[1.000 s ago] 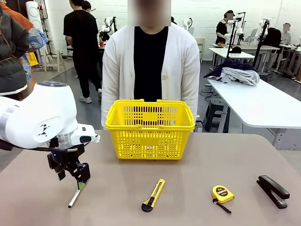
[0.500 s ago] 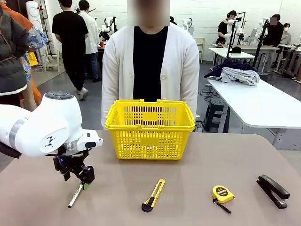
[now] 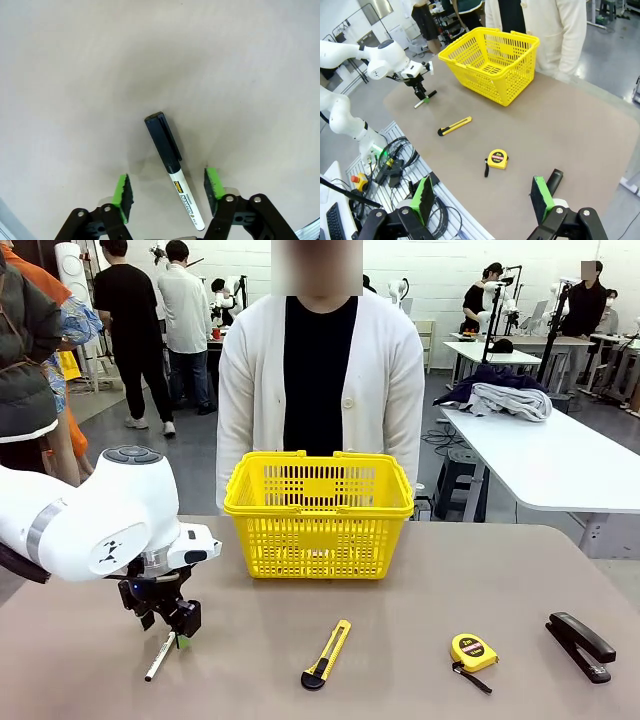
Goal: Place the items the person wants into the basket.
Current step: Pick up the item the person points to and place it in the Market Basket.
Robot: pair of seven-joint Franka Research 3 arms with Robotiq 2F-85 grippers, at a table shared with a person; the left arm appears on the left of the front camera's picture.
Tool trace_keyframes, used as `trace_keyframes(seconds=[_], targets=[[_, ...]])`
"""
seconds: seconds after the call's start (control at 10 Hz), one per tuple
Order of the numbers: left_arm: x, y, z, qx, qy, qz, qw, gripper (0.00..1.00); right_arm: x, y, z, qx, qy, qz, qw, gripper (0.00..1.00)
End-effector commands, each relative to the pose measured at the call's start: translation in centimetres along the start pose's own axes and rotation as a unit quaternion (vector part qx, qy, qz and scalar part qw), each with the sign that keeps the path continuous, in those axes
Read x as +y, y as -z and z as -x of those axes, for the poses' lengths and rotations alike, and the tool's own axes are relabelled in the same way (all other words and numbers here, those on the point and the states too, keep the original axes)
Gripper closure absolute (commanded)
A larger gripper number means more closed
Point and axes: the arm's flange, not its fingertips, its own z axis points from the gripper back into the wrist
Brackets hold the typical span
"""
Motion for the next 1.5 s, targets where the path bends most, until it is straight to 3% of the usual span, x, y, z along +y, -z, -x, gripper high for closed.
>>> trace_keyframes(seconds=[0.0, 0.1, 0.9, 1.0, 1.4], targets=[[-0.1, 0.4, 0.8, -0.013, -0.001, -0.01, 1.0, 0.78, -0.1, 0.2, -0.1, -0.005, -0.004, -0.01, 1.0, 0.0], [-0.1, 0.6, 0.9, -0.01, -0.003, -0.007, 1.0, 1.0, -0.1, 0.2, -0.1, -0.005, -0.004, -0.01, 1.0, 0.0], [0.4, 0.7, 0.6, 0.004, -0.001, 0.005, 1.0, 1.0, -0.1, 0.2, -0.1, -0.005, -0.004, -0.01, 1.0, 0.0], [0.7, -0.2, 0.5, 0.025, -0.002, 0.007, 1.0, 1.0, -0.1, 0.2, -0.1, -0.005, -0.004, -0.01, 1.0, 0.0], [3.8, -16.5, 1.5, -0.012, 0.097, 0.073, 0.993, 1.0, -0.1, 0.2, -0.1, -0.005, -0.004, -0.01, 1.0, 0.0]])
